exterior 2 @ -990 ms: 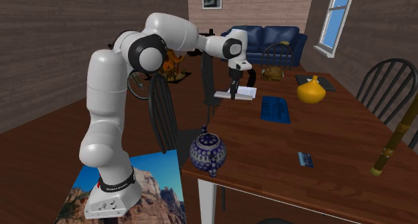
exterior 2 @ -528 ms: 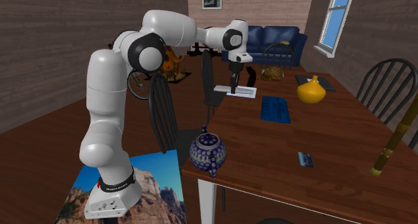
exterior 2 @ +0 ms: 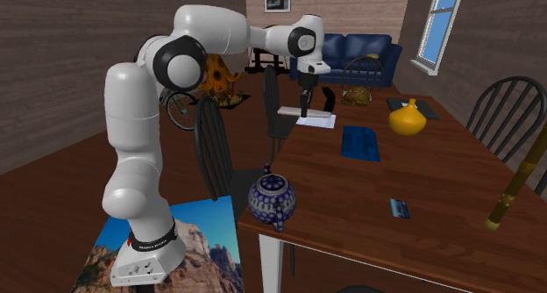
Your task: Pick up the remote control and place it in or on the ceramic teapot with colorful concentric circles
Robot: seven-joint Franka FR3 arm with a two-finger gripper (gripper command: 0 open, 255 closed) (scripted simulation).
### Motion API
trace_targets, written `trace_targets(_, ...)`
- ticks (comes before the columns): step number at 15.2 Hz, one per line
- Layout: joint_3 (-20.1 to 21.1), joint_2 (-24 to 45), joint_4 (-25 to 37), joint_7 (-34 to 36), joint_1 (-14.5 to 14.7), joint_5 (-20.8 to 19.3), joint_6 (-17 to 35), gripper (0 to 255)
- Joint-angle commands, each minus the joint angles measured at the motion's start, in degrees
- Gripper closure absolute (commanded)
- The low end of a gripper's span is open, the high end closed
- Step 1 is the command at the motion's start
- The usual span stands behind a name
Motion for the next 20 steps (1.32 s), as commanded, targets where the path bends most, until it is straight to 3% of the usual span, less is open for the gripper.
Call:
trace_targets(1,-0.52,-4.54,-5.80,-2.23,-1.81,1.70,1.61,255)
trace_targets(11,-6.65,-24.37,-27.84,-15.12,-7.29,7.45,4.69,255)
trace_targets(20,-14.56,-38.33,-40.98,-26.41,-10.39,7.20,3.66,255)
